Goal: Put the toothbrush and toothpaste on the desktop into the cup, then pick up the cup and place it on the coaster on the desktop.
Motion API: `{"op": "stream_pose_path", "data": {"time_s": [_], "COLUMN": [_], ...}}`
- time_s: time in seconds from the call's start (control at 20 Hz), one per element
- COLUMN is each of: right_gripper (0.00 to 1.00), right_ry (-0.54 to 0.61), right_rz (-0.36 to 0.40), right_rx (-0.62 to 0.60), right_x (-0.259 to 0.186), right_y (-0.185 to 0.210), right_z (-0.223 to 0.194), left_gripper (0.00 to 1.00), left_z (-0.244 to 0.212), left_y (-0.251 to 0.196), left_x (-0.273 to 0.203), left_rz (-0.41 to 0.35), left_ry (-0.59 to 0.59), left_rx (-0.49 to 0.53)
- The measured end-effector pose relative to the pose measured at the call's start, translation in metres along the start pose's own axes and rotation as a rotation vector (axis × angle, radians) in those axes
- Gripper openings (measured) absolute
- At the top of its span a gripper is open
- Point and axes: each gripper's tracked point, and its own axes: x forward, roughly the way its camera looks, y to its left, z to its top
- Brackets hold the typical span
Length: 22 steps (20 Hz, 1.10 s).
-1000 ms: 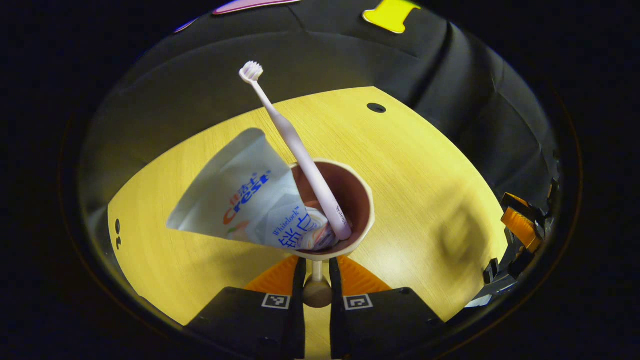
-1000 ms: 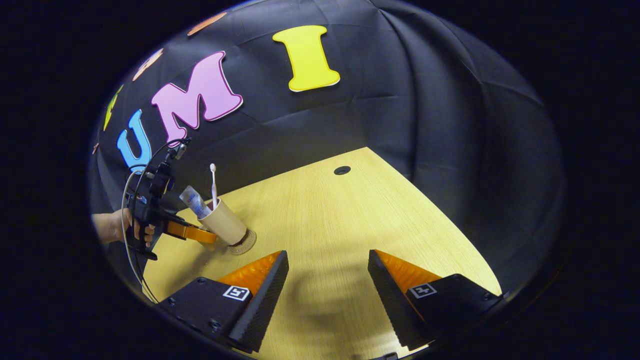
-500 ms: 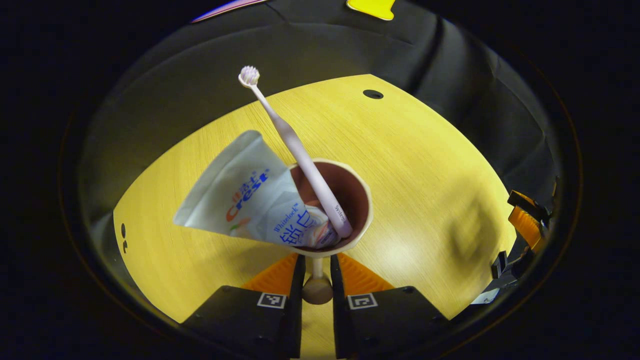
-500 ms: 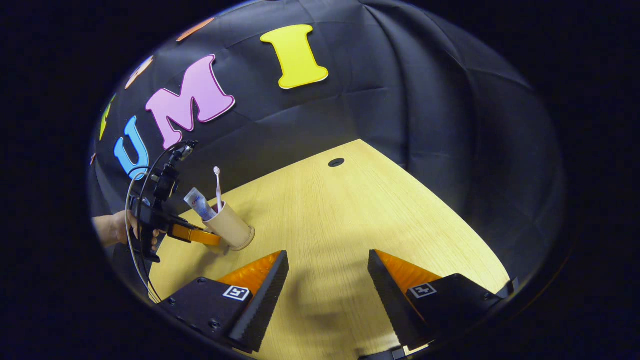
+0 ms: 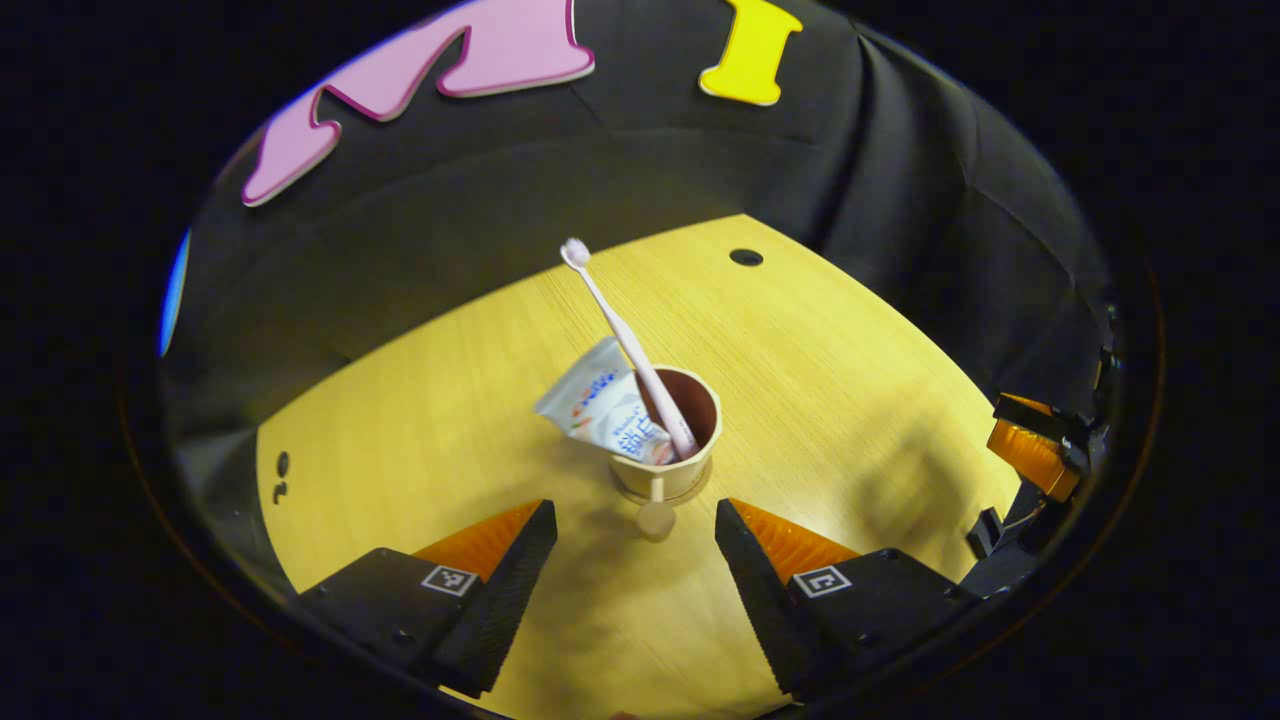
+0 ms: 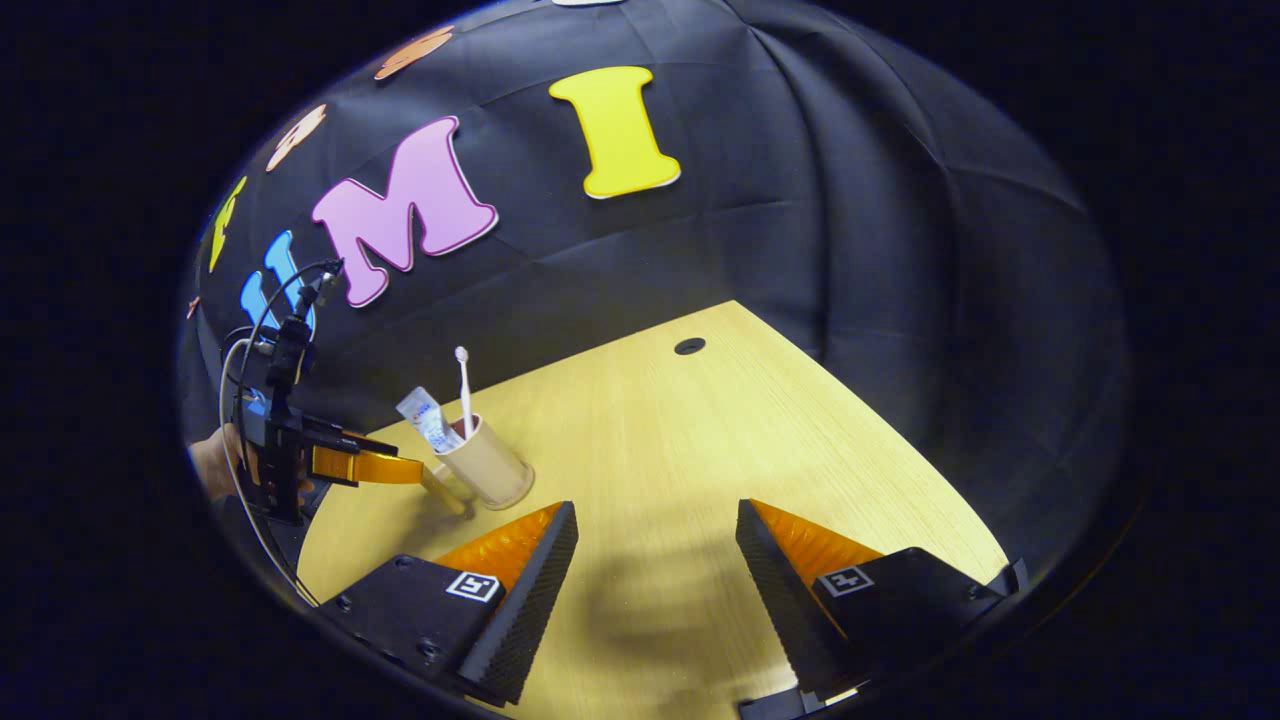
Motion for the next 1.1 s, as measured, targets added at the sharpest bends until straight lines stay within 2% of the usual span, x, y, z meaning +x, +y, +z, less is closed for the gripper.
{"op": "stream_pose_path", "data": {"time_s": [0.1,0.25,0.4,0.55,0.65,0.95,1.1], "right_gripper": [0.98,0.98,0.98,0.98,0.98,0.98,0.98], "right_ry": [-0.017,-0.044,-0.073,-0.102,-0.118,-0.203,-0.265], "right_rz": [0.020,0.058,0.091,0.114,0.129,0.152,0.114], "right_rx": [-0.018,-0.059,-0.109,-0.138,-0.151,-0.197,-0.201], "right_x": [-0.010,-0.029,-0.051,-0.078,-0.096,-0.154,-0.182], "right_y": [0.018,0.054,0.091,0.127,0.149,0.192,0.197], "right_z": [0.008,0.018,0.023,0.028,0.028,0.034,0.031], "left_gripper": [0.98,0.98,0.97,0.97,0.97,0.99,0.97], "left_z": [0.001,-0.003,-0.021,-0.055,-0.088,-0.160,-0.200], "left_y": [0.012,0.023,0.044,0.047,0.046,0.081,0.086], "left_x": [-0.037,-0.101,-0.166,-0.223,-0.259,-0.334,-0.338], "left_rz": [0.052,0.100,0.240,0.268,0.255,0.357,0.415], "left_ry": [-0.087,-0.255,-0.382,-0.490,-0.510,-0.632,-0.572], "left_rx": [0.004,-0.061,-0.118,-0.213,-0.293,-0.504,-0.554]}}
